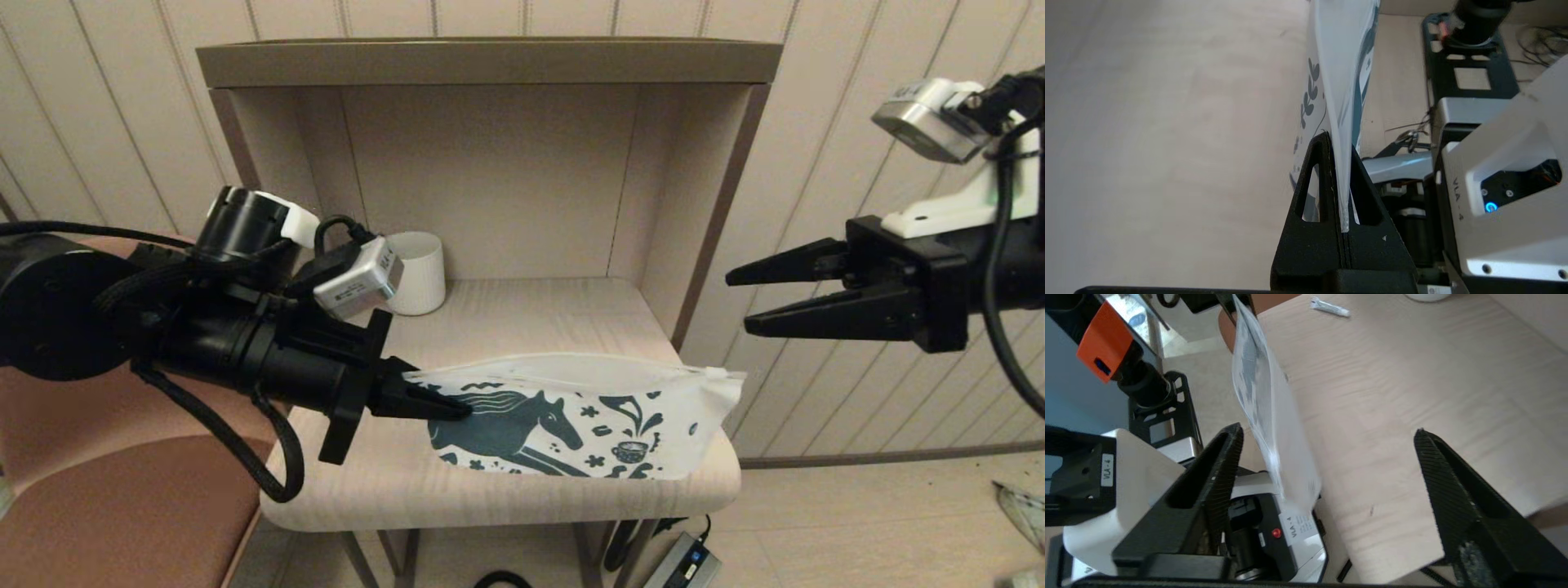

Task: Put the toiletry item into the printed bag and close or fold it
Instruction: Pick up the toothpaste

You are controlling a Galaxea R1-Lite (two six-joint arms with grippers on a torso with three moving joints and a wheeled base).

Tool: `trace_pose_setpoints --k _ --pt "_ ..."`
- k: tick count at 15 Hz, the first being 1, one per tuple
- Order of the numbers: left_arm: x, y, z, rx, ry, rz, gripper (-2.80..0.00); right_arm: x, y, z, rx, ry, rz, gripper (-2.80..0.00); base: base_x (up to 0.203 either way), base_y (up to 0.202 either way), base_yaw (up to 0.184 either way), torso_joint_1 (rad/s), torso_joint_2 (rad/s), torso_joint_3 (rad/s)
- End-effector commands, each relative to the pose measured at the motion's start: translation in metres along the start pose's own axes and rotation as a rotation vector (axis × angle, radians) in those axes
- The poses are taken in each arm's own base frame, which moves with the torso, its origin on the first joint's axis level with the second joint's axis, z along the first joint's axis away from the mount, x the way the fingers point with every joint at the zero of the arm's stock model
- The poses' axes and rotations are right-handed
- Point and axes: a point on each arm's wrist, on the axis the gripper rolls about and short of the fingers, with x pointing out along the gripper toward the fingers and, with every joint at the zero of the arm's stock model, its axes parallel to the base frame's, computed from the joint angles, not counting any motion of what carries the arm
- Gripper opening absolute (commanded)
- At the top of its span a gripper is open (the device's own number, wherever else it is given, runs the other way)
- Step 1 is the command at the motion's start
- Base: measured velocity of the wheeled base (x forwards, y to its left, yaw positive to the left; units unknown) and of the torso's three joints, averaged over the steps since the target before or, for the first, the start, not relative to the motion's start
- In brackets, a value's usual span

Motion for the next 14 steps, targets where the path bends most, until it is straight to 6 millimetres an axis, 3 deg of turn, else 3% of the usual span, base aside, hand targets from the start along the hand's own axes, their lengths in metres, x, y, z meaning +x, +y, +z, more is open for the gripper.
trace_pose_setpoints --k 1,6,10,12,14 --pt "-0.012 -0.001 0.000 -0.002 -0.006 0.033 -2.80 -0.002 -0.003 -0.002 0.045 0.004 -0.013 0.00 0.000 0.000 0.000 0.000 0.00 0.000" --pt "-0.023 0.003 0.005 0.005 -0.018 0.073 -2.80 0.006 -0.012 -0.013 0.128 0.031 -0.005 0.00 0.000 0.000 0.000 0.000 0.00 0.000" --pt "-0.068 0.011 0.004 -0.011 -0.034 0.227 -2.80 0.024 -0.035 -0.020 0.208 0.063 0.009 0.00 0.000 0.000 0.000 0.000 0.00 0.000" --pt "-0.094 0.016 -0.001 -0.062 -0.049 0.310 -2.80 0.035 -0.040 -0.019 0.243 0.085 -0.010 0.00 0.000 0.000 0.000 0.000 0.00 0.000" --pt "-0.121 0.009 0.003 -0.103 -0.076 0.392 -2.80 0.055 -0.047 -0.010 0.322 0.090 -0.077 0.00 0.000 0.000 0.000 0.000 0.00 0.000"
